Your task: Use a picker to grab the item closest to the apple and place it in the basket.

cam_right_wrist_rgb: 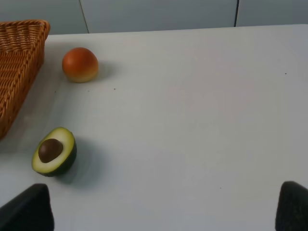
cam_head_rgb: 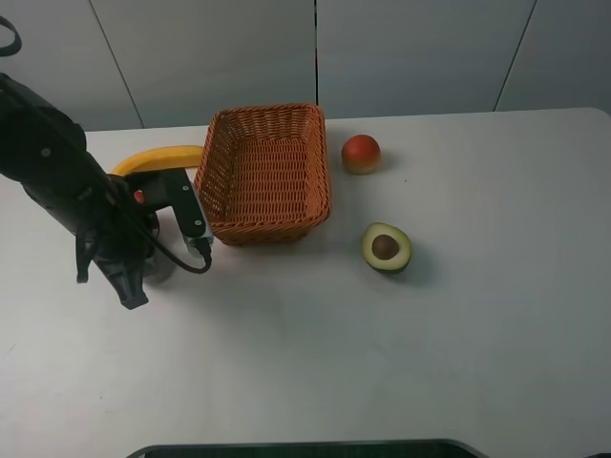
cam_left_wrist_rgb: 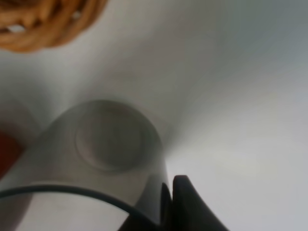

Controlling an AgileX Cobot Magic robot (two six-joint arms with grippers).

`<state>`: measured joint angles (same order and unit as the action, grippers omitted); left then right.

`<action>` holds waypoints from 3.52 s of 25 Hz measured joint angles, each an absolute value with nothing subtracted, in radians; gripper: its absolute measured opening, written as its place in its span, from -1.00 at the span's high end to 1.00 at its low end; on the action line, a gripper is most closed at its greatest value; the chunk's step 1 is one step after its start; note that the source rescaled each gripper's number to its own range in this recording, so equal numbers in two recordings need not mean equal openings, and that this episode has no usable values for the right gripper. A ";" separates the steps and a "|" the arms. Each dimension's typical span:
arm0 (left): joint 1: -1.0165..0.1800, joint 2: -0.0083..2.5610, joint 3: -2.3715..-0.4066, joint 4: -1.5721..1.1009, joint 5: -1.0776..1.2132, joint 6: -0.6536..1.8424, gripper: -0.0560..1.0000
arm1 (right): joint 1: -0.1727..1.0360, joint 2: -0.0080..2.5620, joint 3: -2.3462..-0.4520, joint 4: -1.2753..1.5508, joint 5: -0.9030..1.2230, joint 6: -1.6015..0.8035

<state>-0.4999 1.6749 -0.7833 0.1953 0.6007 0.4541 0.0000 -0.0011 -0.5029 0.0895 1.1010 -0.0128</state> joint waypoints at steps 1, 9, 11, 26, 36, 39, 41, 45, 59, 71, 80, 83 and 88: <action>-0.500 1.673 -0.795 0.193 0.620 0.454 0.89 | 0.000 -0.001 -0.503 0.089 1.101 -0.013; -0.502 1.528 -0.884 0.138 0.786 0.450 0.89 | 0.000 -0.001 -0.503 0.089 1.101 -0.013; -0.502 1.484 -0.914 0.098 0.822 0.450 0.89 | 0.000 -0.001 -0.503 0.089 1.101 -0.013; -0.508 1.566 -1.130 -0.053 0.892 0.149 0.89 | 0.000 -0.001 -0.503 0.089 1.101 -0.013; -0.518 1.758 -1.296 -0.055 0.833 -0.029 0.89 | 0.000 -0.001 -0.503 0.089 1.101 -0.013; -0.530 1.793 -1.320 -0.060 0.771 -0.044 0.89 | 0.000 -0.001 -0.503 0.089 1.101 -0.013; -0.536 1.810 -1.329 -0.074 0.724 -0.048 0.89 | 0.000 -0.001 -0.503 0.089 1.101 -0.013; -0.540 1.850 -1.331 -0.082 0.633 -0.050 0.89 | 0.000 -0.001 -0.503 0.089 1.101 -0.013; -0.540 1.956 -1.331 -0.086 0.506 -0.046 0.54 | 0.000 -0.001 -0.503 0.089 1.101 -0.013; -0.540 1.905 -1.337 -0.086 0.502 -0.038 -0.96 | 0.000 -0.001 -0.503 0.089 1.101 -0.013; -0.540 1.763 -1.356 -0.069 0.617 -0.042 -0.98 | 0.000 -0.001 -0.503 0.089 1.101 -0.013; -0.534 1.724 -1.355 -0.018 0.682 -0.077 -0.98 | 0.000 -0.001 -0.503 0.089 1.101 -0.013; -0.463 1.650 -1.344 0.057 0.823 -0.118 -0.98 | 0.000 -0.001 -0.503 0.089 1.101 -0.013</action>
